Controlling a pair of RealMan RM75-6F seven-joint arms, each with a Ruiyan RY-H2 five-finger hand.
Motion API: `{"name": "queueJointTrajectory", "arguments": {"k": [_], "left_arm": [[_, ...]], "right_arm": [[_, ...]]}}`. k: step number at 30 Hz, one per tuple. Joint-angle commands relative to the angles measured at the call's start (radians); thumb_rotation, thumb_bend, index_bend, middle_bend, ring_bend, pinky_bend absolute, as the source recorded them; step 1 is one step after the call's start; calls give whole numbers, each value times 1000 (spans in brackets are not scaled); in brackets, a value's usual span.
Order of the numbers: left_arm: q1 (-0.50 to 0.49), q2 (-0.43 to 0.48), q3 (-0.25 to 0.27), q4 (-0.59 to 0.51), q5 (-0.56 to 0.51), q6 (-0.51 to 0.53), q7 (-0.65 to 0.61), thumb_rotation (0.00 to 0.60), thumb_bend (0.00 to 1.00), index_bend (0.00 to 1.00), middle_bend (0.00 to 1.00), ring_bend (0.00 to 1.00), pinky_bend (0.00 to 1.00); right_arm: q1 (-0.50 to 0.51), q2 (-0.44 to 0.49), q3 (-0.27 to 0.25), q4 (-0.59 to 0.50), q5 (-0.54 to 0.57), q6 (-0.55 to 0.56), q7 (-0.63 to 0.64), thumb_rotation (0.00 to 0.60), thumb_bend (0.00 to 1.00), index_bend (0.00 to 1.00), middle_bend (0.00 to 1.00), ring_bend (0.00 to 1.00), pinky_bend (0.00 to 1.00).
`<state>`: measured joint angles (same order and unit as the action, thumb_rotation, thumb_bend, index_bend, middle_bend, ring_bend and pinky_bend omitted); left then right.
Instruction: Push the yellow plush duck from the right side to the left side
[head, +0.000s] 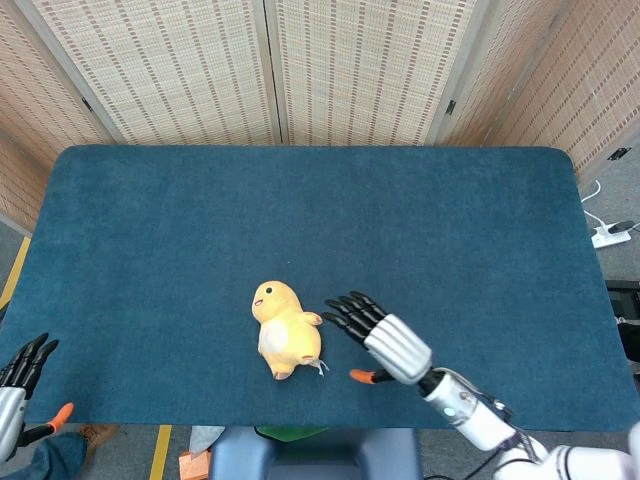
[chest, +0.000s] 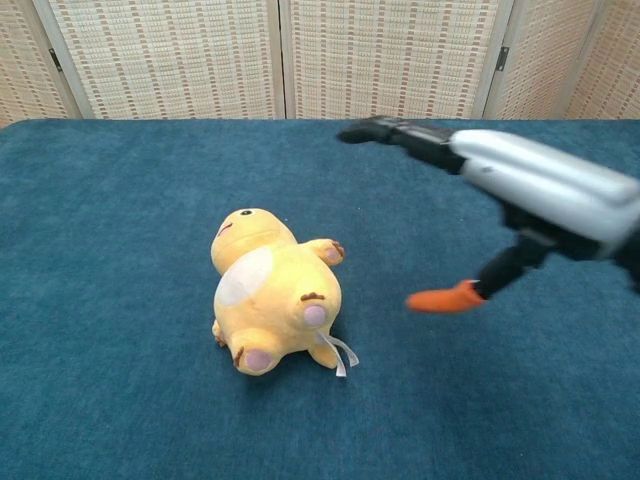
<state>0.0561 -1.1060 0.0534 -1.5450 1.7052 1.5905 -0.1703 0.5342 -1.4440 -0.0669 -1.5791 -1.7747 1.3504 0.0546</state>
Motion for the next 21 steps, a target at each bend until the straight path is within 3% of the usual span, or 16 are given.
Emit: {"name": "queueJointTrajectory", "arguments": {"k": [1,5,10,14,21], "left_arm": [[-68,-17,-10,-106,110,3,71,600,267,0,0,0,186],[-154,-47,-6,-249,153,-131,151,600,254,0,0,0,186],[-244,-149,-32,-354,125,-318,347,600,244,0,0,0,172],[-307,-287,-72,-368,53,-452,542,600,233,0,0,0,108],[-406,-493,-153,-297,-115,-589,726,600,230,0,0,0,44]], "right_arm": [[-192,165,-130,-5,-52,239,27,600,10,0,0,0,0],[-314,225,-171,87,-62,403,117,600,17,0,0,0,0],[-396,257,-171,191,-67,513,171,600,19,0,0,0,0],[-433,274,-163,272,-25,517,252,600,21,0,0,0,0],[-445,296,-163,379,4,457,416,600,33,0,0,0,0]]}}
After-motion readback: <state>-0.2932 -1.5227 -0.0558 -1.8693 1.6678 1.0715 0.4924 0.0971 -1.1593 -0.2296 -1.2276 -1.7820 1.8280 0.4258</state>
